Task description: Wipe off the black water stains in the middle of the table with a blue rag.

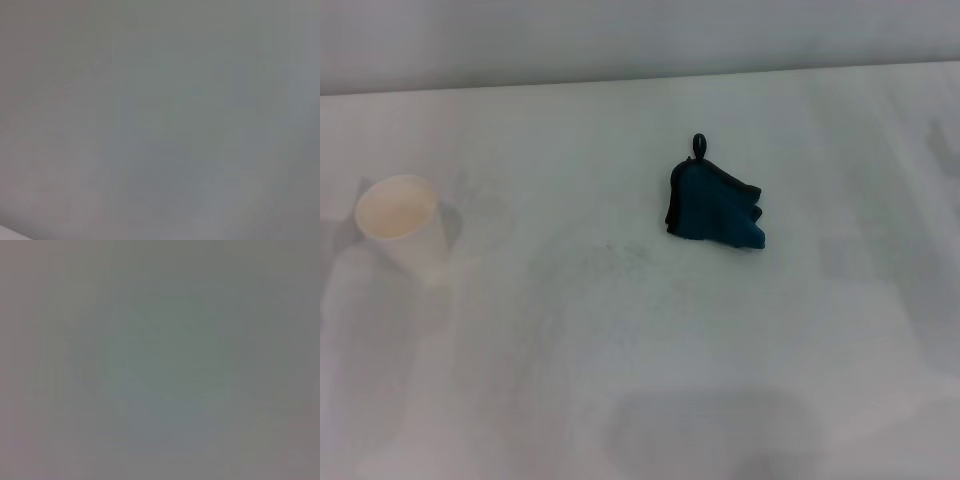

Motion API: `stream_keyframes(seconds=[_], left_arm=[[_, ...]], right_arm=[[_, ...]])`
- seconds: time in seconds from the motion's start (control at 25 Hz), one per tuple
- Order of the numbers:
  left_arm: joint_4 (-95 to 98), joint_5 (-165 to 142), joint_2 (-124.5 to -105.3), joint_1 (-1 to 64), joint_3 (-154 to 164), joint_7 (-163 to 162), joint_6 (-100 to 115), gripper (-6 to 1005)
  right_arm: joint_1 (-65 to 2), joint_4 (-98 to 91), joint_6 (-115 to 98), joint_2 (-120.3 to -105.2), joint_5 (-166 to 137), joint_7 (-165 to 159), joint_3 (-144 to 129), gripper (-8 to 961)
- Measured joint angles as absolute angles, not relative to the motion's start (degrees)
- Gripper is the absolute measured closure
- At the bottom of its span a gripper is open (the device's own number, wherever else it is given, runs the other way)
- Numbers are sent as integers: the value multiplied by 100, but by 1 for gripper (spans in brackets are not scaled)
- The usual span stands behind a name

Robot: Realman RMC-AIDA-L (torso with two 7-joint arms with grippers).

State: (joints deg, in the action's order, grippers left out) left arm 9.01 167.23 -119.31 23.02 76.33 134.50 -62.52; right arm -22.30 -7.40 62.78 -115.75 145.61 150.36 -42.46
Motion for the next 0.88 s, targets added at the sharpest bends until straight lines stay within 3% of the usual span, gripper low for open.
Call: stream_keyframes(seconds=[0.88], left_arm=[[894, 16785, -11943, 2323, 7570, 13607, -6300, 122]], right_arm=[[-2164, -338, 6475, -11593, 14559, 14971, -4235, 83]])
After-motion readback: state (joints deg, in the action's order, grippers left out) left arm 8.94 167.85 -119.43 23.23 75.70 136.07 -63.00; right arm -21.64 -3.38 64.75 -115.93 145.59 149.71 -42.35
